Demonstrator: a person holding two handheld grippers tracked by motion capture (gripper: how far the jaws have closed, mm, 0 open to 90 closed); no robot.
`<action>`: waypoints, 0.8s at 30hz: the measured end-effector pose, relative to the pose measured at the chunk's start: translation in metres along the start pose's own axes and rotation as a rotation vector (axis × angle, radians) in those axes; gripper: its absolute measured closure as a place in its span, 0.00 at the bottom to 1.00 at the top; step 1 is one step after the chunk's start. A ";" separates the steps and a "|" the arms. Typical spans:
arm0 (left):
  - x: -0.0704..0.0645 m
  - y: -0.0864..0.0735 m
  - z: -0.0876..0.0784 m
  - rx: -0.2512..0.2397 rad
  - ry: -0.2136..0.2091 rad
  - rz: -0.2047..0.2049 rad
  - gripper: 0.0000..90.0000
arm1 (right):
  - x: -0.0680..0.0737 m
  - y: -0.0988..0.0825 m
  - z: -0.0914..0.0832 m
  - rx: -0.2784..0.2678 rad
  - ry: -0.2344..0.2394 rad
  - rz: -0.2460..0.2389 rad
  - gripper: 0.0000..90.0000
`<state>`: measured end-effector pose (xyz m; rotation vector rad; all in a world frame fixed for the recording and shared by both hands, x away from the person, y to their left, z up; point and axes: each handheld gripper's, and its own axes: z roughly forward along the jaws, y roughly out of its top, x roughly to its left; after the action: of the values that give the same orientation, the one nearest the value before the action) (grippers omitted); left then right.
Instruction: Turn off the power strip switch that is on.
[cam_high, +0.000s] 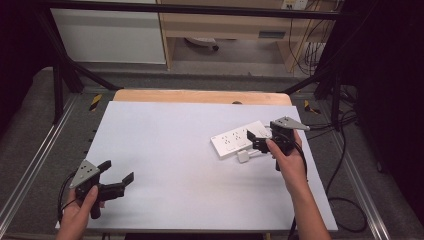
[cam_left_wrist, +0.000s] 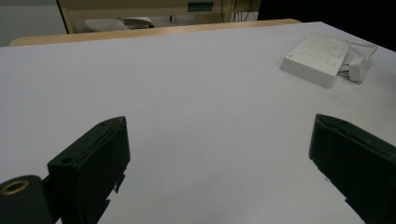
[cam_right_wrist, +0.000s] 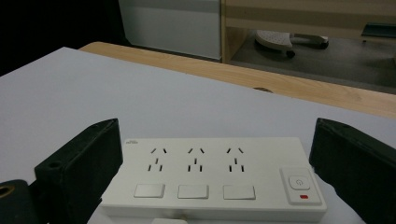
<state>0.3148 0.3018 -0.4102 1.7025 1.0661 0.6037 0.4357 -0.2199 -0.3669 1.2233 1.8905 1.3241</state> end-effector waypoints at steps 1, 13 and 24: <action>0.000 0.000 0.000 0.000 0.000 0.001 0.06 | 0.000 0.000 -0.002 -0.001 -0.001 -0.002 0.03; -0.001 0.000 -0.001 0.003 -0.003 0.005 0.06 | -0.009 -0.006 -0.030 -0.034 -0.019 0.005 0.03; -0.002 0.000 -0.001 0.002 -0.009 0.011 0.06 | -0.011 -0.011 -0.048 -0.062 -0.018 0.003 0.06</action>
<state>0.3136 0.3007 -0.4098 1.7122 1.0522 0.6011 0.3974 -0.2528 -0.3593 1.2033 1.8219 1.3584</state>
